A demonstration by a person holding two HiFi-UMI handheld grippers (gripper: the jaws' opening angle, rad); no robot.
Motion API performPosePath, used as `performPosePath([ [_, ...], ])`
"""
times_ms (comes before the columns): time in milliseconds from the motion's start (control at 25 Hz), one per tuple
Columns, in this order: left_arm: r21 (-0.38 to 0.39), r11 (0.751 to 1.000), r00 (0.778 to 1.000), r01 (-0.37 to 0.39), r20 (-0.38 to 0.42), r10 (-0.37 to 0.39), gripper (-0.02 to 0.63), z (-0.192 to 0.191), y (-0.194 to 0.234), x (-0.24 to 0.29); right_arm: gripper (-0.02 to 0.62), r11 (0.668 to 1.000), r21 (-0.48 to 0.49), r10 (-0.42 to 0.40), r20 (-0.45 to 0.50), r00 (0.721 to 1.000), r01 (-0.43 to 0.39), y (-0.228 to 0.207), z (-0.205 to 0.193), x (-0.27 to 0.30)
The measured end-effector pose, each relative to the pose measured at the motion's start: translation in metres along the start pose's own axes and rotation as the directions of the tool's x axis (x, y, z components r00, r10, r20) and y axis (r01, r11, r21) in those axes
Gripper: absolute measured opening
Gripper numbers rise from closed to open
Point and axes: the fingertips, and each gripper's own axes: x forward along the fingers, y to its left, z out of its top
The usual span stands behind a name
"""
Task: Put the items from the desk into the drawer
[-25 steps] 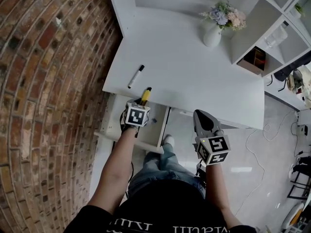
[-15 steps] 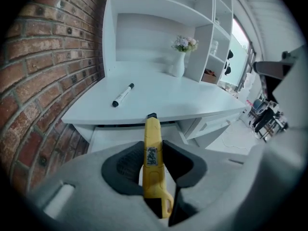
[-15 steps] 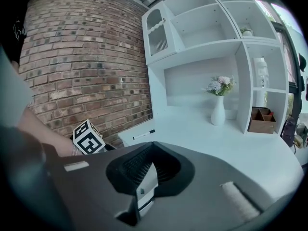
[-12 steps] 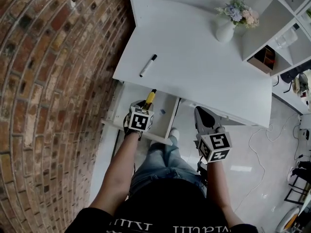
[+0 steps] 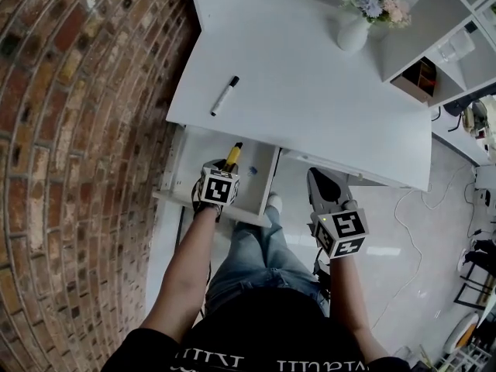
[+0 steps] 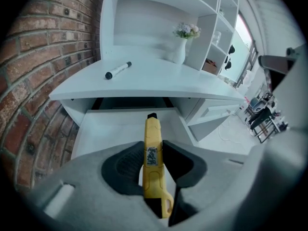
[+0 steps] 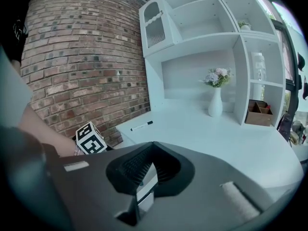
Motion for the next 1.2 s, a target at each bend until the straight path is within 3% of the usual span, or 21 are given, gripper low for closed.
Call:
performPosePath([
  [480,-0.021,1.000,0.986,0.013,-0.166,-0.017,0.120,-0.034,0.015,0.058,0.000,0.996,0.059,-0.065,-0.063,0.996,0.069,-0.026,-0.036,0.007],
  [720,0.011,1.000,0.962,-0.010,-0.274,0.013,0.121,-0.053,0.023,0.085,0.000,0.992,0.074,-0.096,-0.089,0.991,0.102,-0.039,-0.051,0.007],
  [880,0.011,1.000,0.950,-0.029,-0.311,0.031,0.124,-0.061,0.026,0.097,0.000,0.989,0.077,-0.120,-0.096,0.988,0.127,-0.050,-0.053,0.005],
  [1040,-0.038,0.999,0.951,0.008,-0.310,-0.019,0.130,-0.065,0.016,0.102,0.000,0.988,0.080,-0.128,-0.096,0.987,0.136,-0.052,-0.052,0.003],
  [1080,-0.038,0.999,0.951,0.004,-0.308,-0.016,0.136,-0.064,0.016,0.101,0.000,0.988,0.080,-0.128,-0.094,0.987,0.135,-0.051,-0.050,0.003],
  [1160,-0.060,0.998,0.957,0.026,-0.288,-0.042,0.261,-0.059,0.011,0.100,0.000,0.988,0.078,-0.125,-0.089,0.988,0.132,-0.049,-0.046,0.003],
  [1200,-0.073,0.996,0.960,0.041,-0.274,-0.060,0.285,-0.055,0.007,0.099,0.000,0.989,0.076,-0.123,-0.086,0.989,0.130,-0.048,-0.044,0.002],
])
